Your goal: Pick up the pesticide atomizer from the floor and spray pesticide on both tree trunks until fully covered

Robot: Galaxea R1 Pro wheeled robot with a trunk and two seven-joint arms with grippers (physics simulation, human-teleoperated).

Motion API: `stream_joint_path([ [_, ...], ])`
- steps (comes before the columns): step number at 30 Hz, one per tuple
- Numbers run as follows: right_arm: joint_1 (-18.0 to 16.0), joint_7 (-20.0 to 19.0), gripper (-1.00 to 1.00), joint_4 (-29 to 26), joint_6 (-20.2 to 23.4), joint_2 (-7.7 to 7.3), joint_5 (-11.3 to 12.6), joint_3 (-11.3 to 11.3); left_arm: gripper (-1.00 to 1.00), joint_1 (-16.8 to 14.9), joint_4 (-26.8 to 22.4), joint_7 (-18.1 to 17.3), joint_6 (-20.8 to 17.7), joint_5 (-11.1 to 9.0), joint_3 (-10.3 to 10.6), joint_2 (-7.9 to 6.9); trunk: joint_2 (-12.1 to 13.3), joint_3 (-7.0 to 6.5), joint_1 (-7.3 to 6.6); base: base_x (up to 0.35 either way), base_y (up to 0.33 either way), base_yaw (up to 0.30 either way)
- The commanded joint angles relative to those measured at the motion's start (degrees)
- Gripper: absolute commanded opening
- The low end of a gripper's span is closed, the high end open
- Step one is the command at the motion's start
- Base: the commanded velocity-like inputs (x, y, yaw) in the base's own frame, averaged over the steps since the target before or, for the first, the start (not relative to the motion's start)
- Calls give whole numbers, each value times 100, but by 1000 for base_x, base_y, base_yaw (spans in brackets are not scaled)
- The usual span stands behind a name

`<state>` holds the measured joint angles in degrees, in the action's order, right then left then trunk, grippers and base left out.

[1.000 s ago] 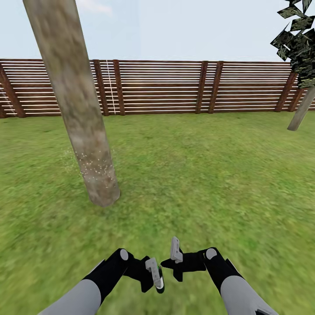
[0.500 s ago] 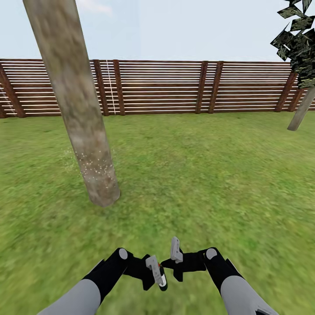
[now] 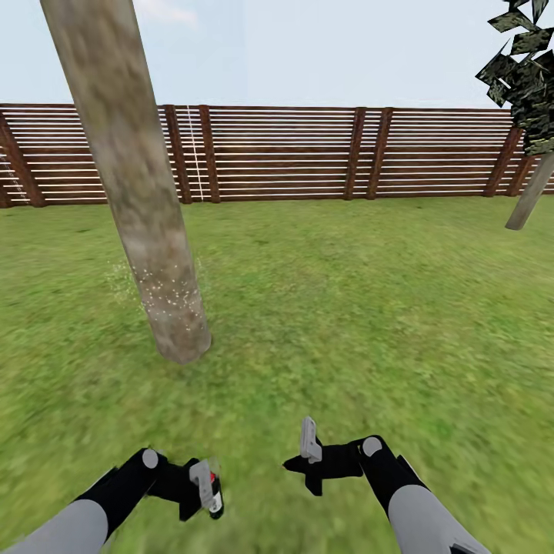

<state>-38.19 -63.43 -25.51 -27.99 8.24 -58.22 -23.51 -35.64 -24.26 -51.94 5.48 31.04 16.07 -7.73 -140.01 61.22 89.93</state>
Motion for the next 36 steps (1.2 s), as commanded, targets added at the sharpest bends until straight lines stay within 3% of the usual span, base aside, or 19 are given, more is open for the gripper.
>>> stream_joint_path([
  [1,-3,-29,-100,-7,-14,-7,-40,-48,-100,7,276,-1,180,-71,-2,-224,-2,5,-1,0,0,0],
  [3,-2,-29,-100,-6,-14,-29,-40,-48,-100,36,579,-1,334,-90,7,-405,-2,5,-1,0,0,0],
  [4,-3,-29,100,-6,-14,-42,-42,-48,-100,87,687,32,367,-90,9,-469,-2,5,-1,0,0,0],
  [6,-1,10,100,10,-23,-78,-54,-54,-100,268,775,385,401,-102,10,-561,-2,5,-1,0,0,0],
  [7,14,164,100,19,-28,-138,-61,-59,-100,355,794,888,412,-131,5,-566,-2,5,-1,0,0,0],
  [8,43,747,100,35,-32,-326,-56,-63,-100,401,870,1577,413,-314,2,-513,-2,5,-1,0,0,0],
  [9,233,1478,100,101,-32,-466,-48,-71,-100,418,1095,2227,417,-823,0,-448,-2,5,-1,0,0,0],
  [11,630,2610,100,406,-35,-626,-31,-78,-100,429,1478,3074,457,-1796,1,-410,-2,5,-1,0,0,0],
  [12,869,3706,100,792,-38,-685,-26,-81,-100,497,1664,3572,642,-2485,-2,-406,-2,5,-1,0,0,0],
  [13,995,4538,100,1071,-39,-706,-24,-82,-100,589,1736,3876,803,-2944,-3,-407,-2,5,-1,0,0,0],
  [15,1162,6590,100,1800,-49,-722,-16,-76,-100,947,1787,4580,1143,-4026,0,-420,-2,5,-1,0,0,0],
  [16,1212,7382,100,2074,-115,-726,-11,-80,-100,1139,1799,4856,1356,-4479,1,-443,-2,5,-1,0,0,0],
  [17,1336,7918,100,2213,-333,-743,29,-86,-100,1326,1808,5057,1594,-4852,1,-454,-2,5,-1,0,0,0],
  [18,1497,8280,100,2299,-715,-760,364,-163,-100,1505,1818,5200,1789,-5152,6,-460,-2,5,-1,0,0,0],
  [20,1607,8454,100,2338,-1007,-806,1420,-407,-100,1622,1908,5273,1905,-5325,9,-434,-2,5,-1,0,0,0],
  [21,1627,8452,100,2361,-1063,-945,1929,-455,-100,1644,1942,5286,1922,-5356,14,-415,-2,5,-1,0,0,0],
  [23,1643,8111,100,2378,-1106,-1058,2337,-492,-100,1660,1975,5296,1928,-5380,18,-401,-2,5,-1,0,0,0],
  [26,1648,7639,100,2378,-1112,-1103,2501,-513,-100,1666,1986,5299,1931,-5397,12,-351,-2,5,-1,0,0,0],
  [36,1655,7604,100,2393,-1083,-1097,2491,-514,-100,1671,2006,5299,1933,-5398,3,-344,-2,5,-1,0,0,0],
])
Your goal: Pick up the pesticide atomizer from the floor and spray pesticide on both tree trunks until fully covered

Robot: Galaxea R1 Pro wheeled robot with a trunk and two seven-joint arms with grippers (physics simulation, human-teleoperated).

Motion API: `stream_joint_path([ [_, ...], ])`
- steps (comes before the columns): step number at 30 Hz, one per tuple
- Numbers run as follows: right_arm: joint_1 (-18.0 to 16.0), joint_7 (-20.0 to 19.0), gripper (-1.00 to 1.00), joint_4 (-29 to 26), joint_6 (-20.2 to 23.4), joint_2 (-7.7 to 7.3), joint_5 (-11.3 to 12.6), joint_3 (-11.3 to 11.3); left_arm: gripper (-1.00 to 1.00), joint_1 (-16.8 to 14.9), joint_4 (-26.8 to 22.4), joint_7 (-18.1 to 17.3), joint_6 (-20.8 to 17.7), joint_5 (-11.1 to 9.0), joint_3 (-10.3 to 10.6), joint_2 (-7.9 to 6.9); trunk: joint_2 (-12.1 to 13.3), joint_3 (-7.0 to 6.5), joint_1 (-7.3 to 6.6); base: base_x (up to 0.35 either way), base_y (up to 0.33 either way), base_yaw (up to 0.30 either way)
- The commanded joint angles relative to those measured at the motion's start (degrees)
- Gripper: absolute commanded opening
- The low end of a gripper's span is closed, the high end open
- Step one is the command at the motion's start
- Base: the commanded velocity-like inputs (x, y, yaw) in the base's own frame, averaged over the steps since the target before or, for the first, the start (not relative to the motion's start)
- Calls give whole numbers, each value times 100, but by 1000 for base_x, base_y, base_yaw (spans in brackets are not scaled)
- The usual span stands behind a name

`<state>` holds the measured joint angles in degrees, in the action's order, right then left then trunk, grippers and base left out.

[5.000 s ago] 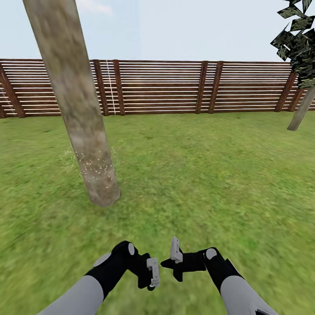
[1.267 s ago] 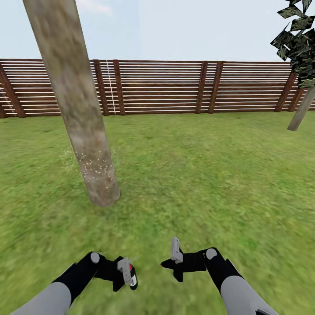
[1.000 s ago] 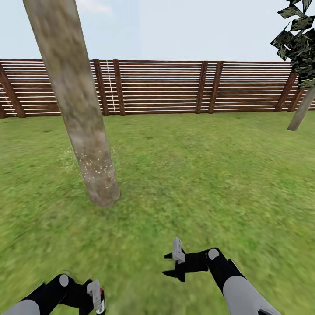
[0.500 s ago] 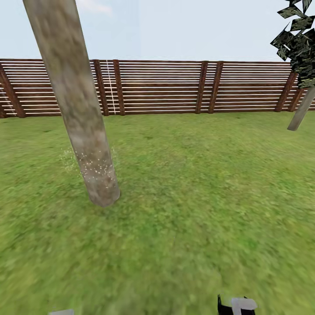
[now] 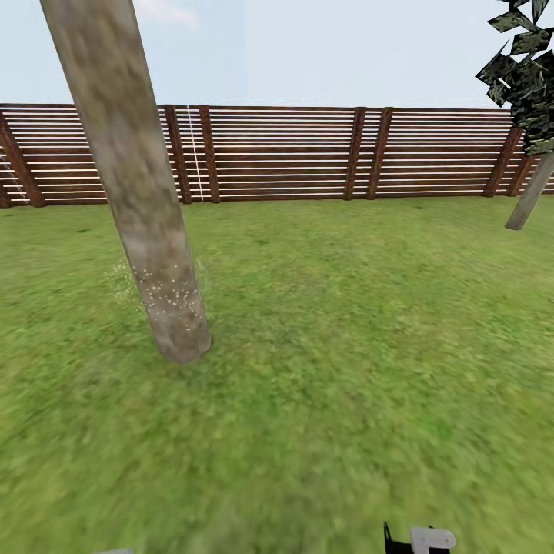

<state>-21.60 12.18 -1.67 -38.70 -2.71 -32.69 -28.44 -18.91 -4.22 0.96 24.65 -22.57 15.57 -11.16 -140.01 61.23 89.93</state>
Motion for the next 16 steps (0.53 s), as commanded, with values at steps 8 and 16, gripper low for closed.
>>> stream_joint_path([
  [8,-2,38,100,9,-7,7,-62,-21,-100,1,85,10,27,-47,60,3,-2,5,-1,0,0,0],
  [16,-2,38,100,9,-8,8,-62,-21,-100,1,79,10,31,-59,59,2,-2,5,-1,0,0,0],
])
